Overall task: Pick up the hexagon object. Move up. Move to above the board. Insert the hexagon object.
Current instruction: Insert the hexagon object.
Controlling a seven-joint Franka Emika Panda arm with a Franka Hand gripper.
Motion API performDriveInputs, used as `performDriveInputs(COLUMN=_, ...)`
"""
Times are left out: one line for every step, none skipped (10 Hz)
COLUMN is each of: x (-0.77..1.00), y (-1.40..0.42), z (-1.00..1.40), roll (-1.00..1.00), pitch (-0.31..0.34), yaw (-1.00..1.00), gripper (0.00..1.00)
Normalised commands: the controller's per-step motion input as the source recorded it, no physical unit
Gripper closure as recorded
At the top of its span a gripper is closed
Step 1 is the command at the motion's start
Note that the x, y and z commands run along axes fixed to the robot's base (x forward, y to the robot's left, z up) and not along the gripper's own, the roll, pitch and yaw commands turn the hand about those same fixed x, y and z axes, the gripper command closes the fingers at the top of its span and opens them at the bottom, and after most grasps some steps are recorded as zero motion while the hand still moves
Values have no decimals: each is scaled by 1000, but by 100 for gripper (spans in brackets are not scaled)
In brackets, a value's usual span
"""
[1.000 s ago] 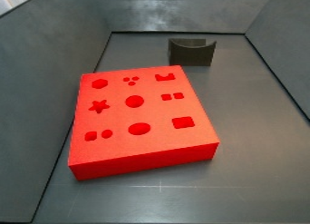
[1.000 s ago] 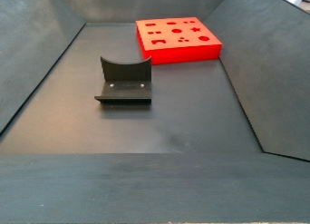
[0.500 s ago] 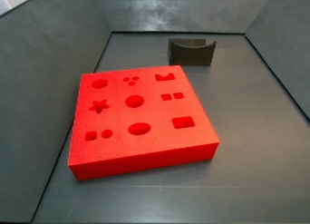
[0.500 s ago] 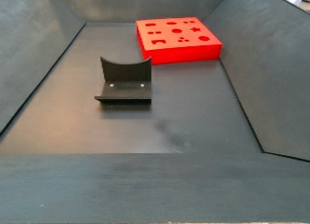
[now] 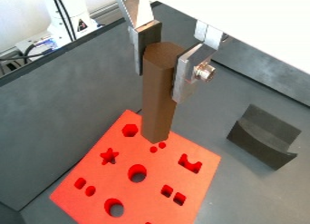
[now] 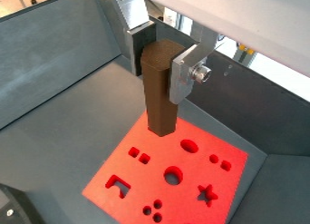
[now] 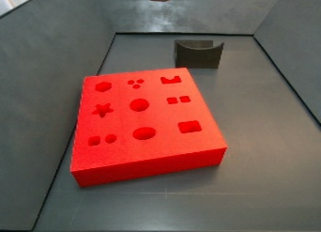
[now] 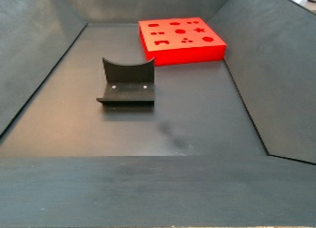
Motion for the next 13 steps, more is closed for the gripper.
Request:
performDriveInputs(x=0, y=0, z=0, roll=9, pitch=9, yaw=0, gripper=100)
performDriveInputs(x=20, y=0, z=0, roll=0, pitch=0, yaw=0, gripper=100)
performDriveInputs(x=83, y=0, z=0, roll=0, pitch=0, yaw=-37, gripper=100)
performDriveInputs(x=-200, y=-60, z=-100, roll=0, pitch=-56, yaw=-94, gripper=100)
performDriveInputs(x=-457, y=271, z=-469, roll=-13, pitch=-100, yaw=0, gripper=100)
performDriveInputs(x=-686, y=349, z=-774, roll=56, pitch=-81, yaw=449, gripper=100)
performDriveInputs(x=-829, y=191, z=-960, roll=139, pitch=-74, yaw=397, gripper=100)
performDriveInputs(x=-620, y=160, z=-854, roll=101, pitch=-56, yaw=571, gripper=100)
performDriveInputs(x=-366, y=314, z=-680, roll=0, pitch=-74, yaw=706, gripper=100)
performDriveInputs(x=-757, y=214, z=-849, roll=20, pitch=-46, yaw=457, gripper=100)
performDriveInputs(x=-714, y=380, z=-791, roll=0, pitch=-107, yaw=286, gripper=100)
performDriveInputs(x=-251, y=449, z=-657, roll=-4, pitch=-104, yaw=300, gripper=100)
performDriveInputs(x=-614, y=189, z=-534, roll=0, pitch=-96, yaw=117, gripper=100)
